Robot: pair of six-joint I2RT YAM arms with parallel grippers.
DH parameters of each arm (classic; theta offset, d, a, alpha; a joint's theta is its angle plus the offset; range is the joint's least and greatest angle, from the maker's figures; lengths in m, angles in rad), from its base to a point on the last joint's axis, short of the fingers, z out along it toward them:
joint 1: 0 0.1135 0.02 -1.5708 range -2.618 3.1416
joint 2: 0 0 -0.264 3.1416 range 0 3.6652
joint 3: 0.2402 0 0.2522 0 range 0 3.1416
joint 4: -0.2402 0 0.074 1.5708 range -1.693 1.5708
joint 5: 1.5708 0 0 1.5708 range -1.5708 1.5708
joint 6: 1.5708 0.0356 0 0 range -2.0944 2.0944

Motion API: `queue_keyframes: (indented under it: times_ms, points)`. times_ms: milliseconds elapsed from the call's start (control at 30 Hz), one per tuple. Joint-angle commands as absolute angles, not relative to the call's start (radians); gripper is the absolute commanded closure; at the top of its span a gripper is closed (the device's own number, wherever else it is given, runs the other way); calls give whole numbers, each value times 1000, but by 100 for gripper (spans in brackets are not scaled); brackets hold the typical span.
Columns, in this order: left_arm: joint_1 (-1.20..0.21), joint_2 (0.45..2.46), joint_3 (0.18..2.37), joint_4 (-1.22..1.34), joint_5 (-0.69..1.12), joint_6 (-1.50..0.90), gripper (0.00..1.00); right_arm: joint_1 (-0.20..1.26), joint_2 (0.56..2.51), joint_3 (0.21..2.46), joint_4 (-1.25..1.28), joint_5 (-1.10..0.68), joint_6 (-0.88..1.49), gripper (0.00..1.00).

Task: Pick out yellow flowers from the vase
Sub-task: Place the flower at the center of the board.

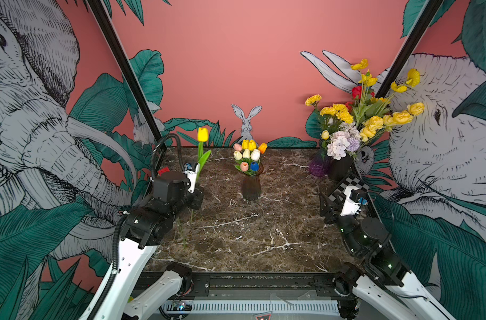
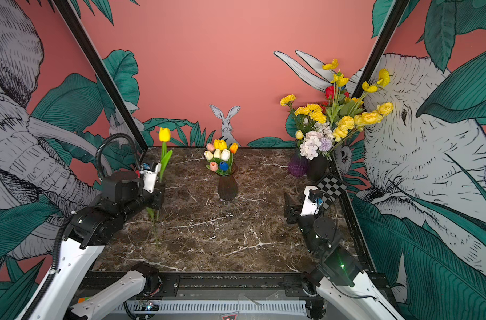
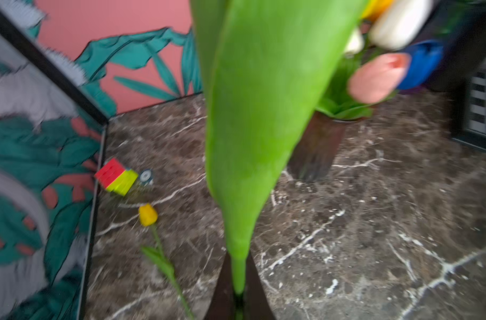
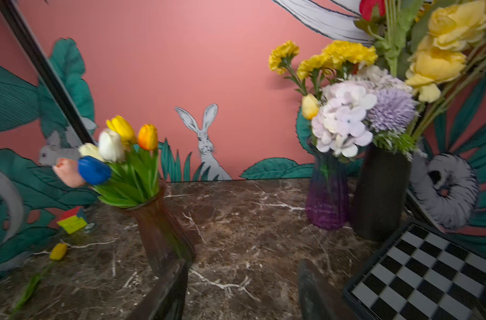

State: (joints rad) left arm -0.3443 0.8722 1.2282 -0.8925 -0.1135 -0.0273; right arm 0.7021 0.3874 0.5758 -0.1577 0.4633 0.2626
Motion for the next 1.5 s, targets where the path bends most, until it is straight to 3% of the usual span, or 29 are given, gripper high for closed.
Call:
queue_keyframes:
  times_ms: [0, 67, 767, 1200, 1467]
  points:
    - [-165, 938, 1216, -1030, -46, -44, 100, 703, 357, 559, -152, 592, 273, 38]
    - [-102, 976, 1190, -1021, -49, -57, 100, 702, 350, 552, -162, 592, 275, 37]
    - [-37, 1487, 957, -835, -101, -159, 100, 701, 284, 417, -134, 566, 251, 34]
    - [78, 1655, 914, -750, -15, -119, 100, 696, 294, 402, -88, 509, 214, 31]
    - [187, 1682, 940, -782, -84, -132, 100, 693, 284, 407, -100, 505, 218, 31]
